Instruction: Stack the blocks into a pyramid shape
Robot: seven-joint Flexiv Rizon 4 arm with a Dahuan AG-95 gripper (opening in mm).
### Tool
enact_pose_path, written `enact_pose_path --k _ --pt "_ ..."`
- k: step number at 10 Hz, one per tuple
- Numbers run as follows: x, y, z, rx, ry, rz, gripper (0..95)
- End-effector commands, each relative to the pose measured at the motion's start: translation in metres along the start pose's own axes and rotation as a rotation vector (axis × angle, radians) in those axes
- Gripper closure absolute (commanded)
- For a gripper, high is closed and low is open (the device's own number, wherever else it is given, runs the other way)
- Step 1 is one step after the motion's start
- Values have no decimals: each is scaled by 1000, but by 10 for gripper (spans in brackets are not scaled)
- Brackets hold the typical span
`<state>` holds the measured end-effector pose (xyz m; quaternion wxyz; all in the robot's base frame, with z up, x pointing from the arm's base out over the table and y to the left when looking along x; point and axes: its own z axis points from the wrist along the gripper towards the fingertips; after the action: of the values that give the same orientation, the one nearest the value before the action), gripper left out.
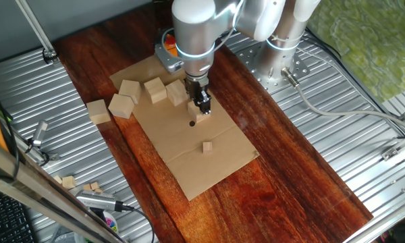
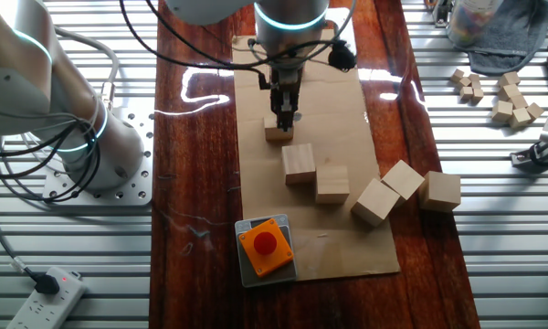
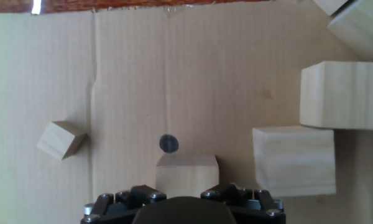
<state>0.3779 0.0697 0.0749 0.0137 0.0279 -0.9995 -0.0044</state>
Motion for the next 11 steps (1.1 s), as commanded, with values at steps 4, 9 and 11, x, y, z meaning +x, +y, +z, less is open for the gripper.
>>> enact_pose_path --k 4,9,11 --pt "-11 -12 -15 -4 21 -9 950" --pt "-19 -59 -30 -6 29 -32 950" --pt "-20 -71 -29 -17 8 -56 950"
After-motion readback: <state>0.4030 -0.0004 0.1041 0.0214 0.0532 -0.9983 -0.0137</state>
